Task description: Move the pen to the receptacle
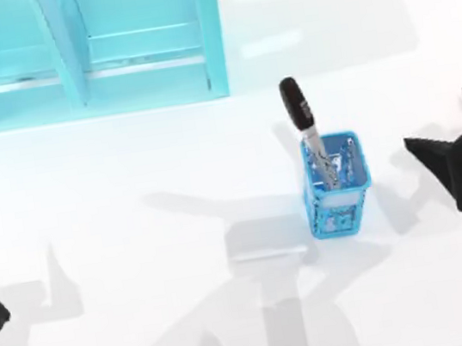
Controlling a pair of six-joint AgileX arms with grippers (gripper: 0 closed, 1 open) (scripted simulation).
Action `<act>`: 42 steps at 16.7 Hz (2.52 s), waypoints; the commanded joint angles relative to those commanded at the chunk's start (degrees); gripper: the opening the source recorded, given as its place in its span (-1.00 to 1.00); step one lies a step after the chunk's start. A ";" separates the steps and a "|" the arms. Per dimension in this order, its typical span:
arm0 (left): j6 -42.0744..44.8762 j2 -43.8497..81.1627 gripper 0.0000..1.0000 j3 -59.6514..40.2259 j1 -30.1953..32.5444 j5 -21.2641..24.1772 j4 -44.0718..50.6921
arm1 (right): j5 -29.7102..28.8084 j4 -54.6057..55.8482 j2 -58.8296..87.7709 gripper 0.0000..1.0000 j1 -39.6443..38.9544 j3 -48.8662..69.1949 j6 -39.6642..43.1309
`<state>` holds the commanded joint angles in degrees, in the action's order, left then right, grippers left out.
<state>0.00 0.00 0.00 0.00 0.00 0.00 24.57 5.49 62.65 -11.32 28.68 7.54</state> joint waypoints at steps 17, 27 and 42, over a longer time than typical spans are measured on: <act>0.00 0.00 1.00 0.00 0.00 0.00 0.00 | 5.77 6.19 26.98 1.00 -6.49 11.50 0.48; 0.00 0.00 1.00 0.00 0.00 0.00 0.00 | 0.24 18.18 43.49 1.00 -13.09 17.83 -4.16; 0.00 0.00 1.00 0.00 0.00 0.00 0.00 | 0.24 18.18 43.49 -1.00 -13.09 17.83 -4.16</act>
<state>0.00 0.00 0.00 0.00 0.00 0.00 24.81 23.68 106.14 -24.41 46.51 3.38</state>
